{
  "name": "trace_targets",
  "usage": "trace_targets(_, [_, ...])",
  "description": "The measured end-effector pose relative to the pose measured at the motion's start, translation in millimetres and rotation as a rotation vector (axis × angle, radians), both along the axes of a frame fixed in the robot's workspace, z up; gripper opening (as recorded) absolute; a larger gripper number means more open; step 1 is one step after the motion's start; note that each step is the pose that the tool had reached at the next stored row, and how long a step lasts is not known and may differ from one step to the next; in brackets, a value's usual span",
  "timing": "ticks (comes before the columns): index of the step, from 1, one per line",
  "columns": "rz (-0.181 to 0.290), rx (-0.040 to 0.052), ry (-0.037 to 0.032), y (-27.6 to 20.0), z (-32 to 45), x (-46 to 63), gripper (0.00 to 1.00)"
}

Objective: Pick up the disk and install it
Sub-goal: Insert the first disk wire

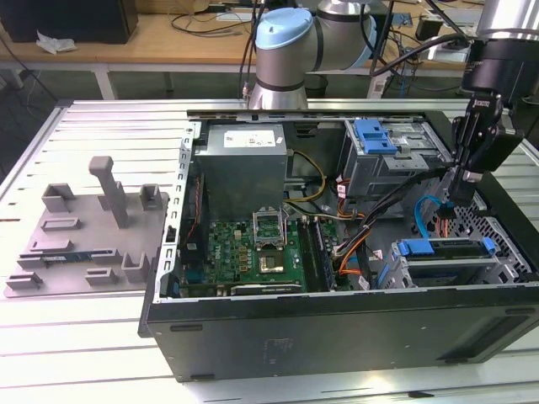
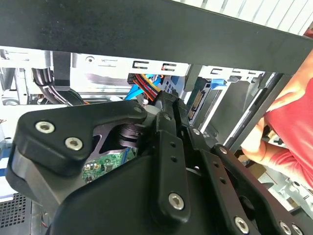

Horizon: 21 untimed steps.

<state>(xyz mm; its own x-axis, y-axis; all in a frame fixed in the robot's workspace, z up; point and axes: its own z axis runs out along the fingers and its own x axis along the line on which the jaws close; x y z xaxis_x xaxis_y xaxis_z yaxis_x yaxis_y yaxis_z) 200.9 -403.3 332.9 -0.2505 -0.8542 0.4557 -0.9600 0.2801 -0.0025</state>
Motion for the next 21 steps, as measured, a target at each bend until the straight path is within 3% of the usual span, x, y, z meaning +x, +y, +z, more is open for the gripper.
trace_targets(4, [0.000, 0.0001, 0.0000, -0.5, 0.0, 0.0, 0.17])
trace_targets(6, [0.000, 0.0045, -0.0008, -3.6, 0.0, -1.4, 0.17])
trace_targets(13, [0.000, 0.0403, -0.0234, -12.1, 2.7, -7.7, 0.17])
trace_targets(21, [0.000, 0.0594, -0.0374, -20.5, 8.5, -12.4, 0.17])
